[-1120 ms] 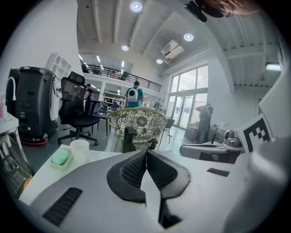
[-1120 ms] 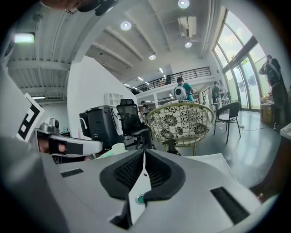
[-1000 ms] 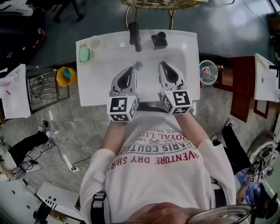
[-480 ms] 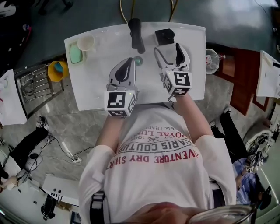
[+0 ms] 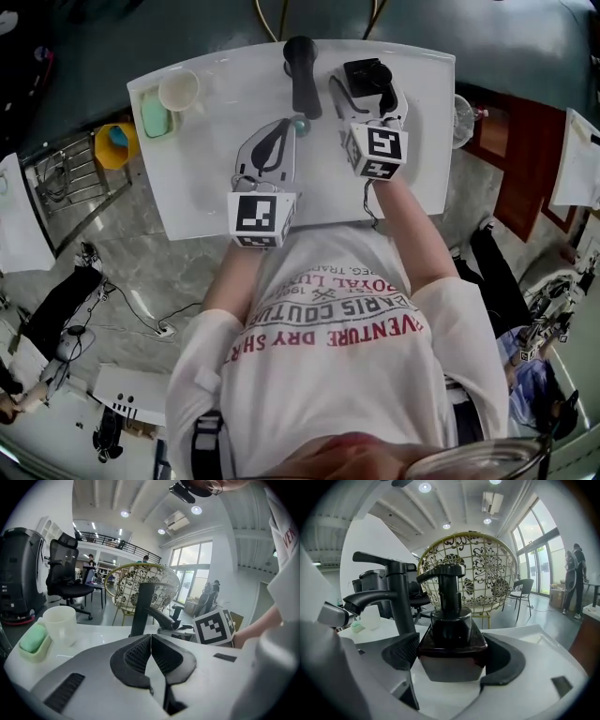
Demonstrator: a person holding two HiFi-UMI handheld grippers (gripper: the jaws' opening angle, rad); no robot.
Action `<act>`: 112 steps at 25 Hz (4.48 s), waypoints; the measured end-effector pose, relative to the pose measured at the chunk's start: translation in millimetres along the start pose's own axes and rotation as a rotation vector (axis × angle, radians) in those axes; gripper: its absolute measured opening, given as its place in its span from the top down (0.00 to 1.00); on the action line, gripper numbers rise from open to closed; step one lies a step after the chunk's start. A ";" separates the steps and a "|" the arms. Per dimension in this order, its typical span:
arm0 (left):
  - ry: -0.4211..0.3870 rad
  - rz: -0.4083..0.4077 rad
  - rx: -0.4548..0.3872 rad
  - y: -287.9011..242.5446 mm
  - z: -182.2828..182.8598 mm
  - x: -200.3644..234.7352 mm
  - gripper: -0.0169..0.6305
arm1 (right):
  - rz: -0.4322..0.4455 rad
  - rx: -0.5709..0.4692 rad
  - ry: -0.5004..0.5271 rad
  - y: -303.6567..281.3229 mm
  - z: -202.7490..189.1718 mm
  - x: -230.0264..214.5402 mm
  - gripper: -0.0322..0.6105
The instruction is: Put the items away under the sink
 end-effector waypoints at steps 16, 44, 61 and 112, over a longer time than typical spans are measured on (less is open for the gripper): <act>0.034 -0.002 0.036 -8.7 -3.0 2.5 0.94 | -0.054 -0.007 0.071 -24.6 -0.7 -10.5 0.34; 0.018 0.034 -0.045 42.4 3.3 -45.7 0.94 | 0.100 -0.052 0.055 92.2 26.6 21.6 0.36; 0.066 0.172 -0.141 164.6 -45.7 -108.8 0.94 | 0.360 -0.074 0.211 230.3 1.3 92.0 0.36; 0.068 0.327 -0.222 158.6 -432.7 50.6 0.94 | 0.502 -0.032 0.239 124.3 -383.5 195.2 0.36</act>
Point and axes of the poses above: the fingertips, and each gripper's own axes: y backward along the fingers, x to its left, z out of its top, the point moved 10 cm from there along y, backward along the fingers, and after that the axes turned 15 degrees about z, right-handed, at the moved point
